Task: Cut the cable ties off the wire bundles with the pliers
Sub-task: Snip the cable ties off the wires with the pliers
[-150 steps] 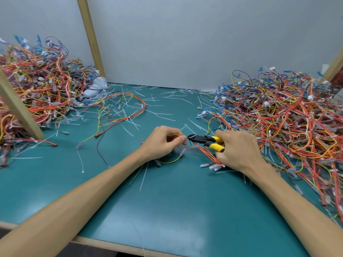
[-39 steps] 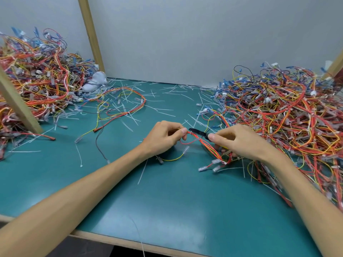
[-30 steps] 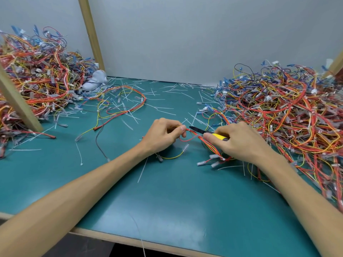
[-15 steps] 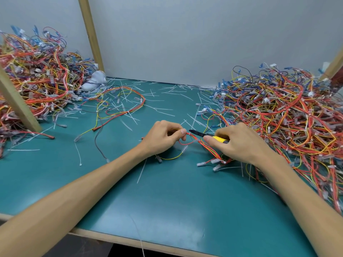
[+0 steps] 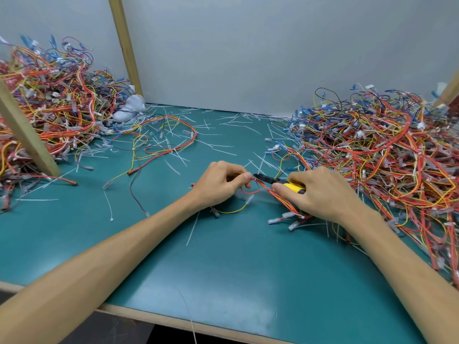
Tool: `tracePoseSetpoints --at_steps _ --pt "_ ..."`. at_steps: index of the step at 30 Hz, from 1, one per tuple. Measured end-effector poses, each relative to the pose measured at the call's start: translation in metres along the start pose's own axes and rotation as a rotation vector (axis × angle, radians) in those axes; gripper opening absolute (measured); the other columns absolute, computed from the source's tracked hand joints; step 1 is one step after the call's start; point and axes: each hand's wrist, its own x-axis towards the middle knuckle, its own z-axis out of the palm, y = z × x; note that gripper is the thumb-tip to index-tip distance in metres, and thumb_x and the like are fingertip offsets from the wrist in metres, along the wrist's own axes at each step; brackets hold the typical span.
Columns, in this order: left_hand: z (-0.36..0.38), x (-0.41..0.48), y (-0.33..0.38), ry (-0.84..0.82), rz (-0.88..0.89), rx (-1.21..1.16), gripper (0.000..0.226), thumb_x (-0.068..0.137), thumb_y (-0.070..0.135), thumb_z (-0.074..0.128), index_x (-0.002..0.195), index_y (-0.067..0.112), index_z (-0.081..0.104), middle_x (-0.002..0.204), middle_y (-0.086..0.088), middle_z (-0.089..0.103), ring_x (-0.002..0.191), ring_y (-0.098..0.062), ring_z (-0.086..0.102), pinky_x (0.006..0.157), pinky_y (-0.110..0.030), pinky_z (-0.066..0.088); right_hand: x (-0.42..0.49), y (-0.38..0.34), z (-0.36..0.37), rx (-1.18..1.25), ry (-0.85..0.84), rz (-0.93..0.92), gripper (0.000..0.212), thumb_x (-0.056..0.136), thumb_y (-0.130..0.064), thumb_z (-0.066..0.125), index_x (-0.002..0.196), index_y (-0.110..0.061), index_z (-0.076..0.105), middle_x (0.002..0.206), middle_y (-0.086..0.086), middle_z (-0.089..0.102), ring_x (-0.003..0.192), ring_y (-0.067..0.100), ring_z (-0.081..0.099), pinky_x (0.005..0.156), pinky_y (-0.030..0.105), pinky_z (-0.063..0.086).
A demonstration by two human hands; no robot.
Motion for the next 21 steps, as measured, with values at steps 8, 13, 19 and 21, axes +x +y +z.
tracePoseSetpoints --at_steps 8,13,19,21 --pt "-0.0002 -0.0005 0.0003 0.001 -0.012 -0.015 0.027 0.096 0.018 0.056 0.071 0.017 0.067 0.045 0.008 0.039 0.048 -0.01 0.035 0.052 -0.025 0.03 0.0001 -0.0012 0.0033 -0.07 0.03 -0.039 0.062 0.086 -0.077 0.026 0.07 -0.022 0.05 0.054 -0.008 0.041 0.06 0.021 0.042 0.052 0.032 0.034" --pt "0.0004 -0.0007 -0.0002 -0.016 -0.013 0.005 0.026 0.096 0.018 0.055 0.072 0.015 0.067 0.048 0.007 0.041 0.05 -0.01 0.036 0.054 -0.025 0.031 0.0003 0.0005 0.0048 -0.016 0.024 -0.014 0.064 0.083 -0.077 0.03 0.063 -0.019 0.048 0.046 -0.005 0.037 0.053 0.022 0.042 0.05 0.031 0.033" --pt "0.001 -0.0012 -0.0011 -0.012 -0.007 0.008 0.027 0.096 0.019 0.055 0.072 0.015 0.067 0.05 0.005 0.043 0.049 -0.008 0.036 0.053 -0.023 0.031 0.0005 -0.0011 0.0041 -0.005 -0.035 -0.015 0.068 0.081 -0.078 0.019 0.063 -0.019 0.047 0.049 -0.006 0.039 0.055 0.023 0.042 0.054 0.033 0.039" --pt "0.0009 -0.0008 -0.0008 -0.008 -0.006 0.001 0.027 0.096 0.019 0.055 0.072 0.015 0.067 0.049 0.007 0.042 0.048 -0.007 0.036 0.051 -0.021 0.03 0.0008 -0.0012 0.004 -0.021 -0.044 -0.005 0.07 0.081 -0.078 0.018 0.066 -0.018 0.051 0.05 -0.006 0.04 0.058 0.024 0.043 0.055 0.033 0.041"
